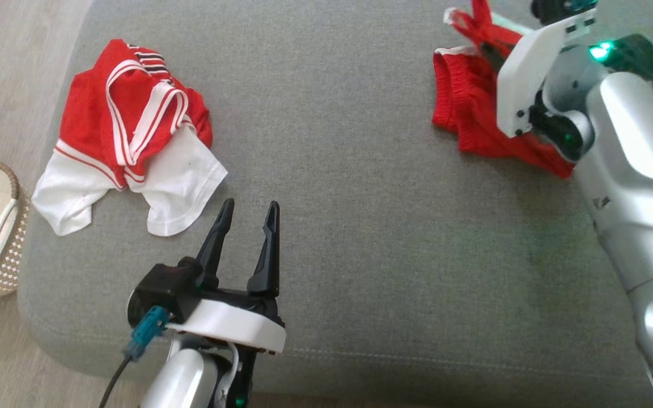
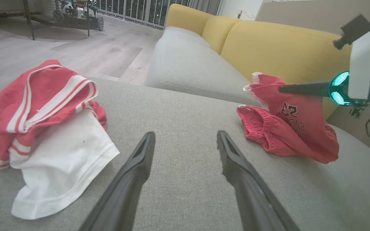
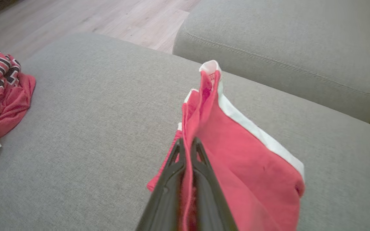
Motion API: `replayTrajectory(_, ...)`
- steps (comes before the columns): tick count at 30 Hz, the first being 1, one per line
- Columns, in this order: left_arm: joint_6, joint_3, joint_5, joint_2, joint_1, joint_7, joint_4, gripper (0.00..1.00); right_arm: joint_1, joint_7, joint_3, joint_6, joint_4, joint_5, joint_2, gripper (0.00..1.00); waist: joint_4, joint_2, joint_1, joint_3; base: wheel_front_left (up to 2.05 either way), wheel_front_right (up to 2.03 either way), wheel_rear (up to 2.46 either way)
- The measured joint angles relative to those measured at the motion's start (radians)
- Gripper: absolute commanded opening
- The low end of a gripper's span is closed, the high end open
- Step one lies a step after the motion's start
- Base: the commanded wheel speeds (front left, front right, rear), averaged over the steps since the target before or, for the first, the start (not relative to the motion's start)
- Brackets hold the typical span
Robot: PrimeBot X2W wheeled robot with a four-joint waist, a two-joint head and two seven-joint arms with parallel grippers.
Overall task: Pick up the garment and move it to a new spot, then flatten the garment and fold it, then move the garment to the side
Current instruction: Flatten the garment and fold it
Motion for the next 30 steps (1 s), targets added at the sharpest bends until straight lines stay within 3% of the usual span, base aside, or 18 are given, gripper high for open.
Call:
replayTrajectory(3, 0.002, 0.000, -0.010, 0.000, 0.000, 0.000, -0.001, 1.00, 0.002, 0.000, 0.021, 0.000, 0.008, 0.006, 0.005, 0.00, 0.003, 0.0000, 0.0000, 0.008, 0.00, 0.00, 0.00)
replayTrajectory(4, 0.002, 0.000, -0.010, 0.000, 0.000, 0.000, -0.003, 1.00, 0.002, 0.000, 0.021, 0.000, 0.016, 0.006, 0.005, 0.36, 0.004, 0.0000, 0.0000, 0.010, 0.00, 0.00, 0.00)
replayTrajectory(5, 0.003, -0.001, -0.010, 0.000, 0.000, 0.000, -0.004, 1.00, 0.005, 0.000, 0.022, 0.000, 0.024, 0.007, 0.005, 0.89, 0.005, 0.0000, 0.0000, 0.012, 0.00, 0.00, 0.00)
replayTrajectory(6, 0.003, -0.003, -0.011, 0.000, 0.000, 0.000, -0.005, 1.00, 0.009, -0.002, 0.020, 0.000, 0.029, 0.012, 0.005, 1.00, 0.005, 0.0000, 0.0000, 0.013, 0.00, 0.00, 0.00)
replayTrajectory(10, 0.011, -0.014, -0.019, 0.000, 0.000, 0.000, -0.006, 1.00, 0.045, -0.073, -0.006, 0.000, 0.010, 0.055, 0.010, 1.00, 0.008, 0.0000, 0.0000, 0.012, 0.00, 0.00, 0.00)
replayTrajectory(13, 0.013, -0.009, -0.026, 0.000, 0.000, 0.000, -0.011, 1.00, 0.079, -0.154, -0.007, 0.000, -0.079, 0.073, -0.002, 1.00, 0.002, 0.0000, 0.0000, 0.005, 0.00, 0.00, 0.00)
replayTrajectory(16, 0.014, 0.010, -0.026, 0.000, 0.001, 0.000, -0.028, 1.00, 0.104, -0.268, 0.000, 0.000, -0.179, -0.011, -0.063, 1.00, -0.016, 0.0000, 0.0000, -0.001, 0.00, 0.00, 0.00)
replayTrajectory(20, 0.037, 0.038, -0.026, 0.000, 0.002, 0.000, -0.053, 1.00, 0.194, -0.365, -0.090, 0.000, -0.260, -0.091, -0.100, 1.00, -0.037, 0.0000, 0.0000, -0.022, 0.00, 0.00, 0.00)
replayTrajectory(30, 0.075, 0.085, -0.015, 0.001, 0.073, 0.000, -0.074, 1.00, 0.607, -0.564, -0.251, 0.000, -0.468, -0.231, 0.058, 1.00, -0.084, 0.0000, 0.0000, -0.101, 0.00, 0.00, 0.00)
